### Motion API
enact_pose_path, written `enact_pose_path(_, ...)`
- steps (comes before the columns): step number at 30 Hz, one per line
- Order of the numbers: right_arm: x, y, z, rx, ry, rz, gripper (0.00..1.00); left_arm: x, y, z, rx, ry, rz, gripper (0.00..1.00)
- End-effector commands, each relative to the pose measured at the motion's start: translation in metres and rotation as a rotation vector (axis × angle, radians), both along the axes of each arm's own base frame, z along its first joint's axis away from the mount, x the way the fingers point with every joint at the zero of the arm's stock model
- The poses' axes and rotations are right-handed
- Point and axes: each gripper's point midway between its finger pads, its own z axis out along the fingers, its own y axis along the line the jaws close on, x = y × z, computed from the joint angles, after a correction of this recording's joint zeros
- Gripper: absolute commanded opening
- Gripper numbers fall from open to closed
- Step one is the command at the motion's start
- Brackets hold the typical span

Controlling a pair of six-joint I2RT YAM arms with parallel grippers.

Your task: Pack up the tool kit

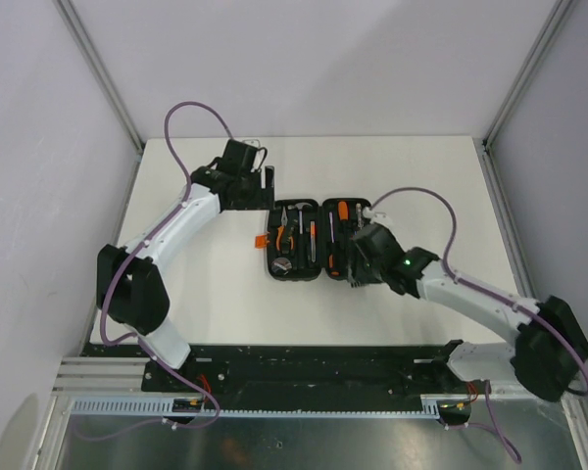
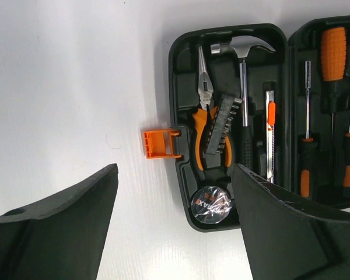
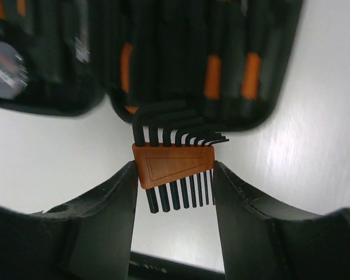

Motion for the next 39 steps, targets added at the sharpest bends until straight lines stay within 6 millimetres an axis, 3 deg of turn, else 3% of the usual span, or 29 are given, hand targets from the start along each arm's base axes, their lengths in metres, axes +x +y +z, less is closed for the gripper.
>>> enact_pose_path(1, 0.053, 0.059, 0.036, 0.073, -0.156, 0.125, 0.4, 0.001, 0.014, 0.011, -0.014, -0.04, 0.057, 0.83)
enact_pose_path(8, 0.103, 0.133, 0.028, 0.068, -0.19, 0.26, 0.4, -0.004, 0.043, 0.016, -0.022, -0.052, 0.14, 0.83)
enact_pose_path(13, 0.12, 0.163, 0.008, 0.025, -0.174, 0.31, 0.41, -0.008, 0.056, 0.017, -0.022, -0.056, 0.166, 0.84)
enact_pose_path(23, 0.128, 0.167, -0.02, -0.073, -0.098, 0.303, 0.5, -0.01, 0.059, 0.015, -0.026, -0.049, 0.172, 0.84)
enact_pose_path(26, 0.128, 0.168, -0.023, -0.116, -0.084, 0.313, 0.61, -0.01, 0.059, 0.015, -0.028, -0.046, 0.169, 0.84)
enact_pose_path(31, 0.128, 0.176, 0.0, -0.124, -0.136, 0.338, 0.82, -0.01, 0.058, 0.012, -0.03, -0.038, 0.167, 0.84)
enact_pose_path(35, 0.133, 0.177, 0.029, -0.093, -0.183, 0.323, 0.84, -0.01, 0.058, 0.009, -0.033, -0.029, 0.168, 0.84)
enact_pose_path(39, 0.139, 0.162, 0.047, -0.056, -0.192, 0.268, 0.81, -0.012, 0.054, 0.002, -0.044, -0.006, 0.155, 0.84)
